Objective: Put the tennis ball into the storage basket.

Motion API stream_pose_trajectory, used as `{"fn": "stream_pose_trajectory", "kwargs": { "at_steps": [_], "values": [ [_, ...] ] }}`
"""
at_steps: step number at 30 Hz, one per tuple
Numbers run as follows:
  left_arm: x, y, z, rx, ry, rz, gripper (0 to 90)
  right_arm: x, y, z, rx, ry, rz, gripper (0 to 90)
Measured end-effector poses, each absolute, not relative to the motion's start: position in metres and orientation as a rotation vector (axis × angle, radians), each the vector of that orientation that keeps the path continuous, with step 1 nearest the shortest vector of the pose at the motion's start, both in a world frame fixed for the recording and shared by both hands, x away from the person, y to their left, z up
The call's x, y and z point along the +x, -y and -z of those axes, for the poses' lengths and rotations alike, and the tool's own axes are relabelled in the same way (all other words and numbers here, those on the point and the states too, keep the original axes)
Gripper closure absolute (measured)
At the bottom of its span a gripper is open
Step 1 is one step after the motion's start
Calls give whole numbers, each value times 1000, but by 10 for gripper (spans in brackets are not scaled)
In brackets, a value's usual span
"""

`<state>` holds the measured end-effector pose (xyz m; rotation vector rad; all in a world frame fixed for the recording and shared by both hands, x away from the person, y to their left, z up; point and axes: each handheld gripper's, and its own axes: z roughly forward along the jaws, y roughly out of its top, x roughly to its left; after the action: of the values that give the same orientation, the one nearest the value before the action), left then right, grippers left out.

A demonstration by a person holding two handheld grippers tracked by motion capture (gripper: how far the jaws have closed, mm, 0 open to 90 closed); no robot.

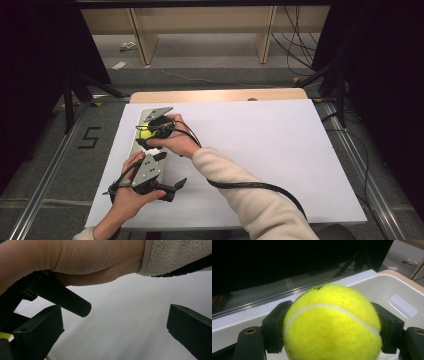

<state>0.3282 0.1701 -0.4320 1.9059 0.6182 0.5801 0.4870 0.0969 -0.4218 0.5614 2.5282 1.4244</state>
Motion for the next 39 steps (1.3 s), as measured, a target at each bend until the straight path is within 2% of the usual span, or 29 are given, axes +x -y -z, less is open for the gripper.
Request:
{"fn": "stream_pose_trajectory", "kwargs": {
  "at_steps": [25,36,39],
  "values": [
    [328,-170,433,1913,-616,-575,0,487,-100,426,568,-2525,-1416,249],
    [329,-170,433,1914,-616,-574,0,487,-96,425,560,-2487,-1389,114],
    [329,-170,433,1914,-616,-574,0,487,-95,424,560,-2481,-1398,101]
  ]
}}
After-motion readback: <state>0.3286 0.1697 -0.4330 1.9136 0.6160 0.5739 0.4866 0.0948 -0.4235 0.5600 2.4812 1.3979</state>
